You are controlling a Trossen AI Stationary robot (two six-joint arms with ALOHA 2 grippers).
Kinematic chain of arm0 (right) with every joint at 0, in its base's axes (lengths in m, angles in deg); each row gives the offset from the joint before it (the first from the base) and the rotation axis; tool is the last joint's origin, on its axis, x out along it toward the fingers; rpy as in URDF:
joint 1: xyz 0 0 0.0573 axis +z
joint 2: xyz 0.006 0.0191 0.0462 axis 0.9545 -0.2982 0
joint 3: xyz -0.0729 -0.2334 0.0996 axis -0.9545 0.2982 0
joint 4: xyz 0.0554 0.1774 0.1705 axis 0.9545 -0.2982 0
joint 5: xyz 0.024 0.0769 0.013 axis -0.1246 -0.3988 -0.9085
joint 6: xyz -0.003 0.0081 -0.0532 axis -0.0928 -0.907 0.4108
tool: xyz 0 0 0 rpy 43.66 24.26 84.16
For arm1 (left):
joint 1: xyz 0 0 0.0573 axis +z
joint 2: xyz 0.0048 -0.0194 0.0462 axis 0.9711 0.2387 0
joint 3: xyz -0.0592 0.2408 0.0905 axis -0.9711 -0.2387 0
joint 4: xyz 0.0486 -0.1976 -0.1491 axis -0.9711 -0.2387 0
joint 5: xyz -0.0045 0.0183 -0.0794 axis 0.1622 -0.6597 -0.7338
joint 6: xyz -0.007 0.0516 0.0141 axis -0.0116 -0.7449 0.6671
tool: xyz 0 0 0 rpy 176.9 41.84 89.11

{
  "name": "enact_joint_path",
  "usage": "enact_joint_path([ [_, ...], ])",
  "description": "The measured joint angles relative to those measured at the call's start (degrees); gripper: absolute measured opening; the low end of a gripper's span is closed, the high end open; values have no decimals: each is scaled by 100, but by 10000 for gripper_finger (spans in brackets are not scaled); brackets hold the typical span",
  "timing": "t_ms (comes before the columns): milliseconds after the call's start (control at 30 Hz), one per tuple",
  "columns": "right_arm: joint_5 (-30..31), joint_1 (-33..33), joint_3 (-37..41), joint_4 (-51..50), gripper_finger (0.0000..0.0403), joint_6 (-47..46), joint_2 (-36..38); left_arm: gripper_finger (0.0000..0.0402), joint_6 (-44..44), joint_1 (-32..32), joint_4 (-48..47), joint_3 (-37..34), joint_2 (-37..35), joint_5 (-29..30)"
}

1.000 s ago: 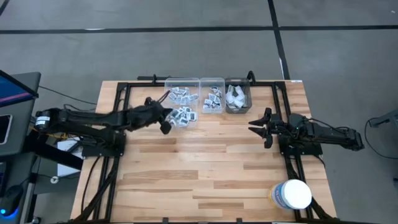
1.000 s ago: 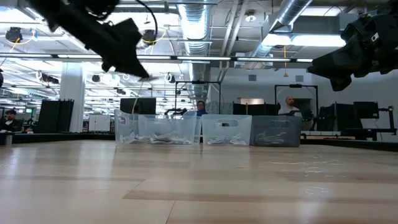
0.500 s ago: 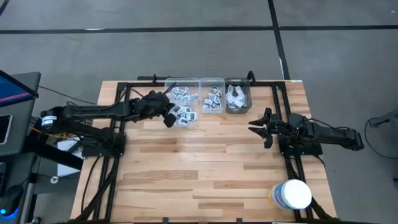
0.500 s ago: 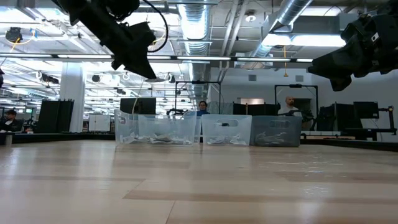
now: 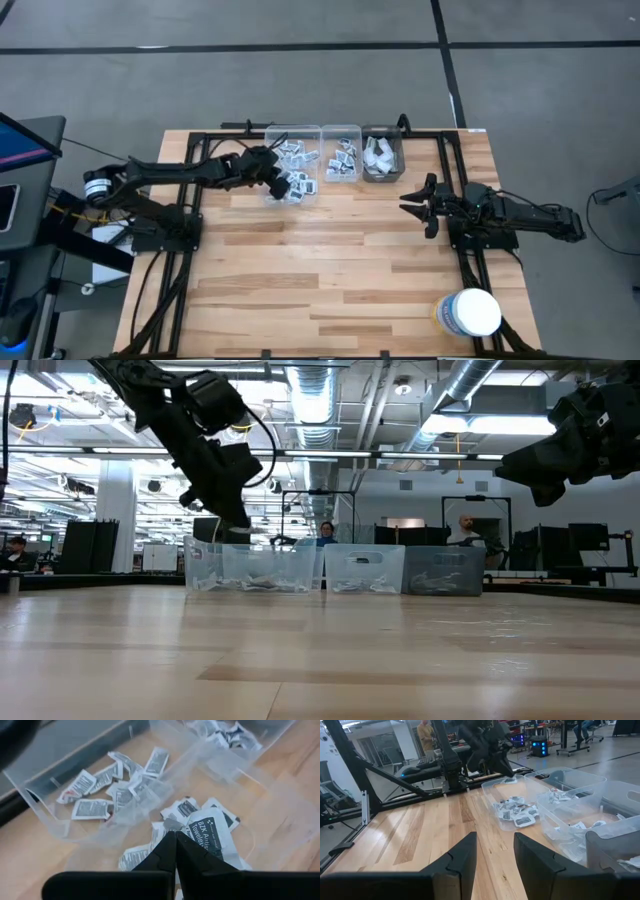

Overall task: Pick & Place First Aid Supplies
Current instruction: Put the towelette pack into the bottom transparent bin

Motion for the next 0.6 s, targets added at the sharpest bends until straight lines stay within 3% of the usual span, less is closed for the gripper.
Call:
enact_joint_path([
  [600,0,0,-1,-2,124,0,-2,18,42,-2,47,0,124,-87],
])
